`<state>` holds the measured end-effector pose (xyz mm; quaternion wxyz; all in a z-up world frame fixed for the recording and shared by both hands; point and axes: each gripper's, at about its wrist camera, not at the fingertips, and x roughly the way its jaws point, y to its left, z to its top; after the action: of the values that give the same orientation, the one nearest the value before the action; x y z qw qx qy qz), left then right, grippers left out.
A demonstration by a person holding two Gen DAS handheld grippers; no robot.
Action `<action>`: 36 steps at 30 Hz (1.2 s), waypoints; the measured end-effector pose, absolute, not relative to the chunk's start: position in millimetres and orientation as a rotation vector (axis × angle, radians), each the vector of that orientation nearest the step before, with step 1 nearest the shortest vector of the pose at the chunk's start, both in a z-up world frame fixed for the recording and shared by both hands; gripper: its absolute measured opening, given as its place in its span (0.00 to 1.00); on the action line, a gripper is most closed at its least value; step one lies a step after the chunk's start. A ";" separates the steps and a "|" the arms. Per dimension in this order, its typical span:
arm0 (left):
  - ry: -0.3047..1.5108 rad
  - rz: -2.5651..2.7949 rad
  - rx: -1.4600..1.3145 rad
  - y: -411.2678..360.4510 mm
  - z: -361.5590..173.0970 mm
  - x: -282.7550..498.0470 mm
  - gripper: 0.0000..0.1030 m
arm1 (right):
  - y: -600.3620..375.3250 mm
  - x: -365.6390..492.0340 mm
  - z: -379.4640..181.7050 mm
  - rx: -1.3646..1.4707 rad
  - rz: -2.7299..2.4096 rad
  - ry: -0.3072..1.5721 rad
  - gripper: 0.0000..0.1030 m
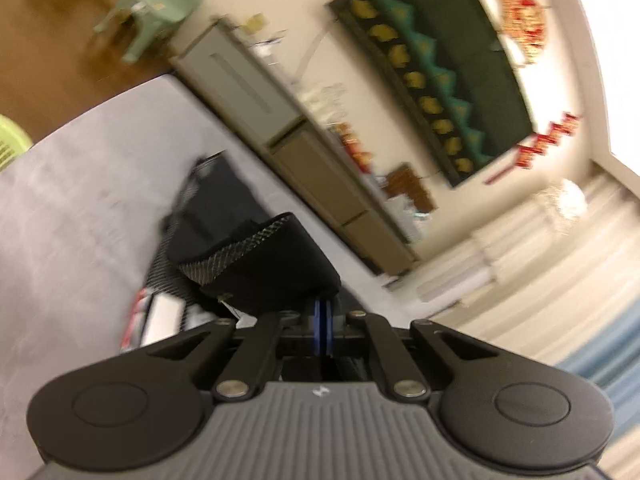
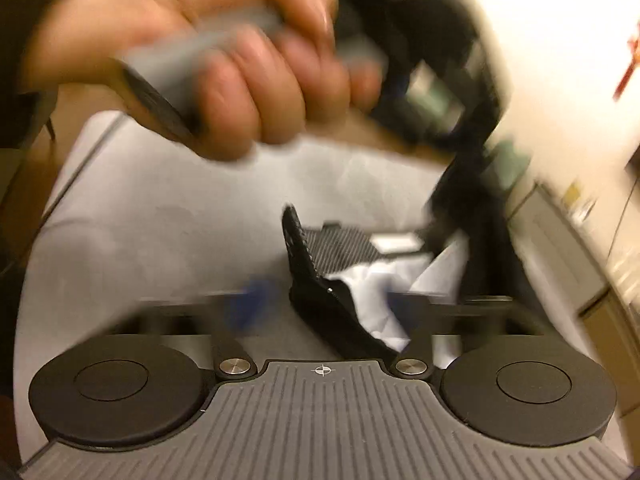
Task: Fold clothes
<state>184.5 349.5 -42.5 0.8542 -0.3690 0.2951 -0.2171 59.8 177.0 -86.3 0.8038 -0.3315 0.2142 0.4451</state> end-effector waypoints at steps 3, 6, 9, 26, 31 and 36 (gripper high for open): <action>0.578 -0.493 -0.760 348.3 -32.9 181.6 0.03 | 174.8 100.7 -61.2 -0.481 0.926 0.549 0.00; 0.572 -0.502 -0.762 345.4 -32.9 184.6 0.03 | 172.4 135.8 -53.9 -0.342 0.849 0.575 0.00; 0.620 -0.470 -0.754 339.9 -43.8 191.5 0.03 | 196.5 149.4 -88.3 -0.455 0.722 0.577 0.16; 0.772 -0.280 -0.840 378.8 -88.9 158.2 0.44 | 105.4 101.6 -55.2 -0.391 0.669 0.462 0.80; 0.745 -0.250 -0.936 380.3 -80.6 148.4 0.72 | 77.9 108.9 -76.7 -0.319 0.666 0.594 0.71; 0.838 -0.131 -0.857 356.0 -96.1 171.6 0.37 | 60.4 121.4 -106.3 -0.270 0.656 0.699 0.69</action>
<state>171.6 356.0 -96.1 0.8236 -0.4032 0.3942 -0.0616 121.4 60.4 -106.3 0.8785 -0.1296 0.3352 0.3147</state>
